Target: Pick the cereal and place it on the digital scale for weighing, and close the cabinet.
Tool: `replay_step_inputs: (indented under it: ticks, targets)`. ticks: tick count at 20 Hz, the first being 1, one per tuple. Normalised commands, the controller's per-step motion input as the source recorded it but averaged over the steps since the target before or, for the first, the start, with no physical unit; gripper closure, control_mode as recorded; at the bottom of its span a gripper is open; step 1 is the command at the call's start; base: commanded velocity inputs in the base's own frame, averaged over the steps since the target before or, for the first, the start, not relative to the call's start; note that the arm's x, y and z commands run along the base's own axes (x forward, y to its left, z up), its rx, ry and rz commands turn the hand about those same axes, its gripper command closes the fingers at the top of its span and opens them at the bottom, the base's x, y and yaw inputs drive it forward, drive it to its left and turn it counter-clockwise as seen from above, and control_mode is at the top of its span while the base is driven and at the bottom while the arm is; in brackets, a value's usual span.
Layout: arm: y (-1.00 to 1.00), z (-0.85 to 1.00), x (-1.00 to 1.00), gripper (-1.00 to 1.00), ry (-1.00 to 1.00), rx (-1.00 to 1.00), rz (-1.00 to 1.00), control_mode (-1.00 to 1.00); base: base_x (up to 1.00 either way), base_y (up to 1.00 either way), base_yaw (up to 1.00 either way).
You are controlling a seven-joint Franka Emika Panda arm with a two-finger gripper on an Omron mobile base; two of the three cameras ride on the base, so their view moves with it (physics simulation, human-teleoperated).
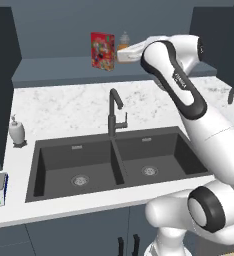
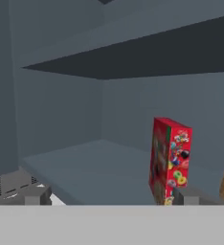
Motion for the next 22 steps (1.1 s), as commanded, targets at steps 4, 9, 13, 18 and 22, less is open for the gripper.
replay_step_inputs:
  ticks: [4,9,13,18,22]
  targets:
    - [-0.28,0.0,0.38,-1.0,0.07,0.0,0.0,-1.0,0.0,0.0,0.0]
    - [-0.27,0.0,0.48,-1.0,0.07,0.0,0.0,-1.0,0.0,0.0,0.0]
    - [-0.03,0.0,0.53,-1.0,0.07,0.0,0.0,-1.0,0.0,0.0,0.0]
    - [0.0,0.0,0.45,-1.0,0.04,0.0,0.0,-1.0,0.0,0.0,0.0]
    - [0.12,0.0,0.28,-1.0,0.0,0.0,0.0,-1.0,0.0,0.0,0.0]
